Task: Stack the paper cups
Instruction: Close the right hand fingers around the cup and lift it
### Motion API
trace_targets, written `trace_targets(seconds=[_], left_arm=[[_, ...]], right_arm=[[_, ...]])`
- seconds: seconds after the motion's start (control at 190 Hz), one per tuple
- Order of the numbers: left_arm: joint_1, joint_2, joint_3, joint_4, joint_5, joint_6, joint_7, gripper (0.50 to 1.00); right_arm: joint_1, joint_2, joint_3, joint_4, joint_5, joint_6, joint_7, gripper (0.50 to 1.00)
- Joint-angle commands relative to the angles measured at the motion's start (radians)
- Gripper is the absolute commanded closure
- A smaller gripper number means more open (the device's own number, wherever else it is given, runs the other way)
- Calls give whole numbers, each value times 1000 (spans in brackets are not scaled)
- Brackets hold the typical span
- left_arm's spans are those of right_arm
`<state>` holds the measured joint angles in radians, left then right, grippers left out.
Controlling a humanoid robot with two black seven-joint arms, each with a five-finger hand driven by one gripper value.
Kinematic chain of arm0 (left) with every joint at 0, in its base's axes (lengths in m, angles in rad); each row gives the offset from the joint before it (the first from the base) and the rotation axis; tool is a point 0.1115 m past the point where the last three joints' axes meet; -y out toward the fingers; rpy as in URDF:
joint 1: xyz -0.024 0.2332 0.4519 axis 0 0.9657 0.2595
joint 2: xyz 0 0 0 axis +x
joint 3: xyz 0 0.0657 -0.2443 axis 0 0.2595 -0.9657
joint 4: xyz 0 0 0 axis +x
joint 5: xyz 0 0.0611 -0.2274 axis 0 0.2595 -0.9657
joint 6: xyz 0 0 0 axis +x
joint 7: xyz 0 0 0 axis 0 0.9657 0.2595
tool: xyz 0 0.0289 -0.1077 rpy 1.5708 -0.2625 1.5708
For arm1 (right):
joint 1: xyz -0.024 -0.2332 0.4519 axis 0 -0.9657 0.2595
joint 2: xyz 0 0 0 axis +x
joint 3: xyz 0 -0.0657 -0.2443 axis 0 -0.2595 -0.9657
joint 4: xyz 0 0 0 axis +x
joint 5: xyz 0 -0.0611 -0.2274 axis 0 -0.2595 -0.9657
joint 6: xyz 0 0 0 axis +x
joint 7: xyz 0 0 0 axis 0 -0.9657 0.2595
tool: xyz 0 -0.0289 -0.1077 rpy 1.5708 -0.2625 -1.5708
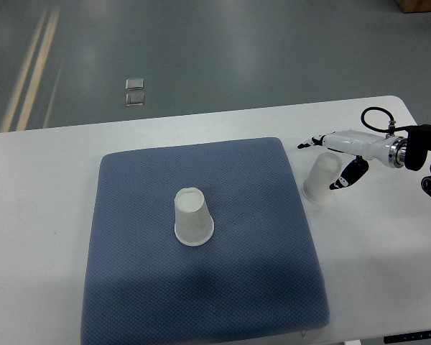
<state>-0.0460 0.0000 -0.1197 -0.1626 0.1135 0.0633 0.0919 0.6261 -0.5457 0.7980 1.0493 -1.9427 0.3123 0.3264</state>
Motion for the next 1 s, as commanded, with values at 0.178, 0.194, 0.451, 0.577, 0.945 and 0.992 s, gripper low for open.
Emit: trace_targets(seconds=[0.178,0.194,0.451,0.577,0.945,0.992], left_arm=[[0,0,0,0,0,1,0,500],[0,0,0,0,0,0,0,500],[0,0,0,0,0,0,0,500],[0,0,0,0,0,0,0,500],[0,0,0,0,0,1,-1,500],[0,0,0,0,0,0,0,500]], right_arm=[[6,-10,-6,-26,-25,-12,8,638],[6,-10,-6,-28,-25,-12,8,642],[6,-14,-20,-32,-25,-15,20,703],[7,-14,-20,-32,-24,-15,20,738],[9,-14,-20,-32,-24,-35,20,926],[9,-14,-19,-31,-22,-36,20,953]])
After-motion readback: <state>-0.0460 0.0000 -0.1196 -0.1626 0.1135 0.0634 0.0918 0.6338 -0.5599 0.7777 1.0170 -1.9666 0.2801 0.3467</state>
